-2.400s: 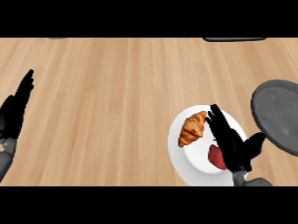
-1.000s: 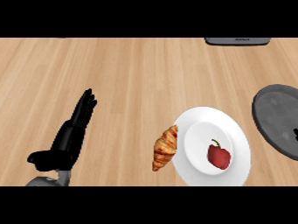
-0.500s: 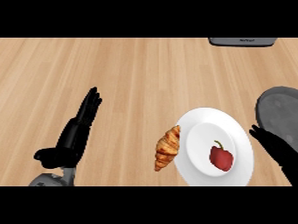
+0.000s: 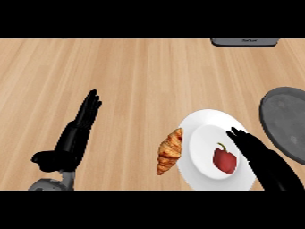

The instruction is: Pick the bell pepper from the plate and place it in the pan

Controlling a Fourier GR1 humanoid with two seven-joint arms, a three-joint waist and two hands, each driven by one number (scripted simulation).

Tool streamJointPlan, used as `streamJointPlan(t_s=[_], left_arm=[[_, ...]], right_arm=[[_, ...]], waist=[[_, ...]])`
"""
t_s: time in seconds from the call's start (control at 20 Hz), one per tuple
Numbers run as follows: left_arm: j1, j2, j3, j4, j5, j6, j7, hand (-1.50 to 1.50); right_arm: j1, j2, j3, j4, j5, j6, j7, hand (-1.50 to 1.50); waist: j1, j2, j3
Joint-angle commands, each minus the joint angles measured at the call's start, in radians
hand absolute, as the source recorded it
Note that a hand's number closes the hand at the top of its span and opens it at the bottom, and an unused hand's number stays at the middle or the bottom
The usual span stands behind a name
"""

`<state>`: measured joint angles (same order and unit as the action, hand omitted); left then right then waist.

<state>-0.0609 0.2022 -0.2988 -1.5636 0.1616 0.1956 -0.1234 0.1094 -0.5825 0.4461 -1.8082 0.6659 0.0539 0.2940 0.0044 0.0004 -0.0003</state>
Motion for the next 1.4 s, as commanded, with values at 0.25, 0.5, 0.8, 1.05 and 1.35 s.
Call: streamJointPlan(t_s=[0.25,0.5,0.8,1.05,1.35], left_arm=[[0.007,-0.009,0.064,-0.078,-0.024,-0.042,0.071,0.0],[0.081,-0.035,0.065,-0.048,-0.056,-0.077,-0.025,0.0],[0.014,-0.066,0.117,-0.006,-0.06,-0.115,0.014,0.0],[0.074,-0.073,0.122,-0.029,-0.086,-0.121,-0.002,0.0],[0.056,-0.097,0.092,-0.024,-0.102,-0.114,0.009,0.0]], right_arm=[[-0.074,0.179,-0.009,0.171,0.124,0.011,-0.001,-1.5],[-0.09,0.186,-0.116,0.174,0.071,0.051,-0.07,-1.5],[-0.072,0.233,-0.139,0.296,0.144,0.013,-0.166,-1.5],[-0.161,0.316,-0.154,0.416,0.196,0.014,-0.132,-1.5],[-0.225,0.248,-0.125,0.561,0.271,0.019,-0.248,1.5]], waist=[[-0.001,-0.001,0.0],[-0.002,-0.001,0.0],[-0.005,-0.001,0.0],[-0.002,0.0,0.0],[0.001,0.0,0.001]])
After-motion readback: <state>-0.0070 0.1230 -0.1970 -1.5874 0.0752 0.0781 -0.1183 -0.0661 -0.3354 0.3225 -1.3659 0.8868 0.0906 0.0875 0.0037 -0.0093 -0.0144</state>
